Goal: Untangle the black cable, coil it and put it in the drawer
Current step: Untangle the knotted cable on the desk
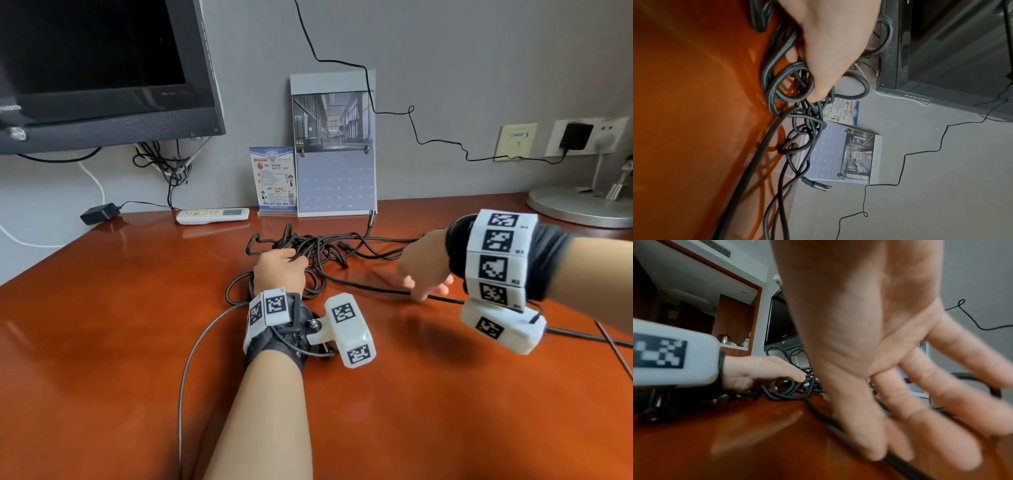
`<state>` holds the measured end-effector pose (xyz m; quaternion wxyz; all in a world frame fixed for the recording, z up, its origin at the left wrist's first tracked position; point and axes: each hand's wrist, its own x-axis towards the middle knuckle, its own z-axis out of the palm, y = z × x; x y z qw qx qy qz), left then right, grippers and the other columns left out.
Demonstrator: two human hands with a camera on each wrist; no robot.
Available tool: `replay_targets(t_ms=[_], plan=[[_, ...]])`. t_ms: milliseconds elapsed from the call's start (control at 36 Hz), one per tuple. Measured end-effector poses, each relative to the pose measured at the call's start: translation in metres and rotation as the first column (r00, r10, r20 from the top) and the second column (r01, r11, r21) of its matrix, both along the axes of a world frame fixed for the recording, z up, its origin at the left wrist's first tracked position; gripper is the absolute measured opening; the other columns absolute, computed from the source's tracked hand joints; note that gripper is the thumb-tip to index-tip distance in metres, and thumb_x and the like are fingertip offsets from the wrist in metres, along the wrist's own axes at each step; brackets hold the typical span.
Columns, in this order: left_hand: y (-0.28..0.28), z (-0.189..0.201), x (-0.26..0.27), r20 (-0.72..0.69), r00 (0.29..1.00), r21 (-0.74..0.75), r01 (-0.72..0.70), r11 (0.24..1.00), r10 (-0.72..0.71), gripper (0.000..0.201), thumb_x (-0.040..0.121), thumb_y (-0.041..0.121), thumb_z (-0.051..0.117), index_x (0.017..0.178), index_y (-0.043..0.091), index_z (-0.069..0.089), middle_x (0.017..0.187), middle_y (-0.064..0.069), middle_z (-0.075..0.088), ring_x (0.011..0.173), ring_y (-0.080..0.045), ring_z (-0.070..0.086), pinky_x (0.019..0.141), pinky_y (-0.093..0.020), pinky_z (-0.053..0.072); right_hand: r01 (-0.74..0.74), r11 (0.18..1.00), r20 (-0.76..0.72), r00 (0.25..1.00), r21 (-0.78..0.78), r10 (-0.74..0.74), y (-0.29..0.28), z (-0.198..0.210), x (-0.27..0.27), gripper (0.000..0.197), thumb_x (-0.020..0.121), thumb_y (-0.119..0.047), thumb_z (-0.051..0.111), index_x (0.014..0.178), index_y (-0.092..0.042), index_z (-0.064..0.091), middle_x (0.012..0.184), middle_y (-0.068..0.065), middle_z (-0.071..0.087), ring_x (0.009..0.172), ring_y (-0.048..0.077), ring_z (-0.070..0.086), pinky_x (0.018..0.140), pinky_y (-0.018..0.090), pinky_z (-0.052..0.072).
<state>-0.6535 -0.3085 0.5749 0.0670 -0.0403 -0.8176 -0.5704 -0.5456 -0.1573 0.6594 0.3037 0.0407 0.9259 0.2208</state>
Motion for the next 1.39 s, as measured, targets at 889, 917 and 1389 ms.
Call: replay_targets(t_ms=[889,917,1389], plan=[[0.000,0.001,0.002,0.004,0.999,0.036,-0.054,0.998,0.054,0.033,0.080,0.018,0.071,0.114,0.016,0.069,0.110,-0.005,0.070,0.092,-0.021,0.065,0.071,-0.024,0.041,-0.393,0.887,-0.091,0.919,-0.241,0.383,-0.026,-0.020,-0.009,0.006,0.092,-0.014,0.055,0.091,-0.010,0.051,0.078,-0.004,0.049,0.070,0.012,0.044,0.059,0.021,0.032],[0.000,0.001,0.002,0.003,0.999,0.036,-0.055,0.998,0.055,0.033,0.080,0.018,0.071,0.113,0.016,0.069,0.110,-0.005,0.070,0.093,-0.021,0.065,0.072,-0.024,0.042,-0.391,0.898,-0.041,0.920,-0.201,0.391,-0.022,-0.018,-0.006,0.005,0.092,-0.015,0.054,0.091,-0.012,0.050,0.075,-0.005,0.046,0.065,0.008,0.041,0.055,0.018,0.029],[-0.002,0.001,-0.003,0.001,0.996,-0.035,-0.087,0.996,0.087,0.029,0.083,0.023,0.069,0.111,0.018,0.069,0.113,-0.002,0.069,0.073,-0.013,0.055,0.066,-0.024,0.039,-0.027,0.937,-0.159,0.987,-0.349,-0.031,0.003,-0.018,-0.015,0.039,0.099,-0.036,0.035,0.110,-0.008,0.060,0.093,0.005,0.071,0.078,0.017,0.064,0.077,0.030,0.050]])
